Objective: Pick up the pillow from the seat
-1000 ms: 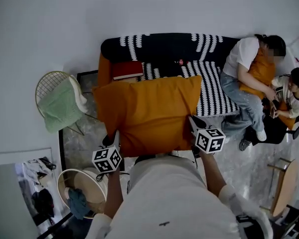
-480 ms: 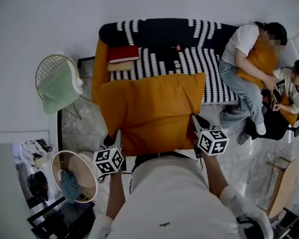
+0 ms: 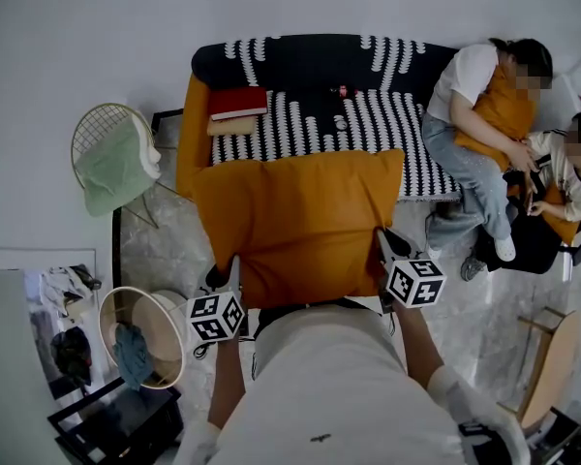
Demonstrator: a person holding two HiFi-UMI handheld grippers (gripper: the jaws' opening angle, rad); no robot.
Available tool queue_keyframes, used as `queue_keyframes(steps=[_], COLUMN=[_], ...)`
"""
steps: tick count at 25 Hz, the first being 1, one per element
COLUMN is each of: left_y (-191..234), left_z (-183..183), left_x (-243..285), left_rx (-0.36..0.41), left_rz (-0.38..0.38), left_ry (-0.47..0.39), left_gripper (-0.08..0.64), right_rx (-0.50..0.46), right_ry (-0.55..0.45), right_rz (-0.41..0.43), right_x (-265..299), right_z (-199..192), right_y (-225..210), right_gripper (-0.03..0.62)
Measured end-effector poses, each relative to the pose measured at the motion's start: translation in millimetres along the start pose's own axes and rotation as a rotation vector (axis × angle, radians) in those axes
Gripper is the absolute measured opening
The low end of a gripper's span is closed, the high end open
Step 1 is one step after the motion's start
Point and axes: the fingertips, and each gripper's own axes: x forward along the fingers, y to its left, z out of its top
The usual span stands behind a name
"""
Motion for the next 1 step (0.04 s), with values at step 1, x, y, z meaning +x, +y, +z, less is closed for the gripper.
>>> queue_keyframes(steps=[1], left_y=[-1.1], left_z=[-0.6], left_x=[-1.3], left_rx=[-0.001], left_rz=[-0.001], left_ry=[0.0], left_gripper=[0.1], right_rx=[-0.001], right_ry=[0.0], right_rz=[0.001], right_x=[-1.3], right_z=[0.1], right_y=[-0.2], right_gripper=[0.015])
